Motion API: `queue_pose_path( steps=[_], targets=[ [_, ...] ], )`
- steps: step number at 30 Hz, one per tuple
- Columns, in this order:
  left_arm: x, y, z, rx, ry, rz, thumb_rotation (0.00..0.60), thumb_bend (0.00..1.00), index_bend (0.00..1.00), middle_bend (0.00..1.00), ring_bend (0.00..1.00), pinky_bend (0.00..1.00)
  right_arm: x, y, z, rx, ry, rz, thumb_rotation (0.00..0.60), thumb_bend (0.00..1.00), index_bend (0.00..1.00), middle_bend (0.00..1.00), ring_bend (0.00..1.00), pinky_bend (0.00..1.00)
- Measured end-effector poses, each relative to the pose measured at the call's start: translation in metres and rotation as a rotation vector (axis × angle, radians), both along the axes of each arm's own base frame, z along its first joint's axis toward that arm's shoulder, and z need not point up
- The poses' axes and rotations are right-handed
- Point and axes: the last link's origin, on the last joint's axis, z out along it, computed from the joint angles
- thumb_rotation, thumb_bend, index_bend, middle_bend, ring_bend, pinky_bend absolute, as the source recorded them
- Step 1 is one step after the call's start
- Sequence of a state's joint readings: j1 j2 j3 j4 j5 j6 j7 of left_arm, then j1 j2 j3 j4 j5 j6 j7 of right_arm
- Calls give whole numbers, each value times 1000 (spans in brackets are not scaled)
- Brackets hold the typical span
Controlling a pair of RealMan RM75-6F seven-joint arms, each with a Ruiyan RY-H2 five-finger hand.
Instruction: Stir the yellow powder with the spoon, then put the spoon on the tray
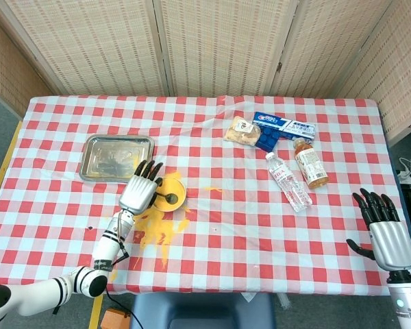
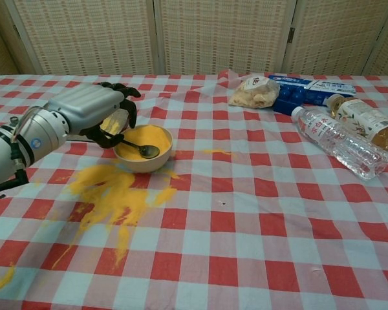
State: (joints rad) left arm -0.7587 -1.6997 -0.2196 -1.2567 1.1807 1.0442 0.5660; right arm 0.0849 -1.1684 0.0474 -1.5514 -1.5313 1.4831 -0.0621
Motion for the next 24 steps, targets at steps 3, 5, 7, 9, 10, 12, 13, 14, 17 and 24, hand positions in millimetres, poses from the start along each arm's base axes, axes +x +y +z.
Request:
queue_pose_path(
  steps=[3,5,7,9,10,12,13,14,17,24],
  targets=[
    [-4,-1,5,-8,-4,3,600,606,384,39,0,62,0,0,0,1,-1,1,600,60,0,0,0,0],
    [-5,-1,6,-12,-3,6,600,712,349,22,0,51,0,0,0,2,-1,1,600,60,0,0,0,0],
    [-10,0,9,-21,0,22,600,751,314,7,0,40,1,1,-1,3,0,4,600,60,0,0,0,0],
    [-17,2,11,-41,6,50,600,752,292,1,0,33,1,1,-1,5,2,5,600,60,0,0,0,0],
    [-21,3,12,-55,13,69,600,753,287,0,0,31,2,1,-1,5,2,5,600,60,0,0,0,0],
    [-27,5,15,-67,22,93,600,750,279,0,0,31,2,2,-2,5,3,6,600,60,0,0,0,0],
    [-30,5,16,-70,26,101,600,750,277,0,0,31,2,2,-2,4,3,7,600,60,0,0,0,0],
    [-30,5,17,-72,27,103,600,749,276,0,0,31,2,2,-2,3,4,7,600,60,0,0,0,0],
    [-33,4,18,-74,31,108,600,750,306,0,0,31,2,2,-1,1,4,7,600,60,0,0,0,0],
    [-36,-4,19,-77,40,104,600,749,392,0,0,31,2,2,-2,3,5,6,600,60,0,0,0,0]
  ],
)
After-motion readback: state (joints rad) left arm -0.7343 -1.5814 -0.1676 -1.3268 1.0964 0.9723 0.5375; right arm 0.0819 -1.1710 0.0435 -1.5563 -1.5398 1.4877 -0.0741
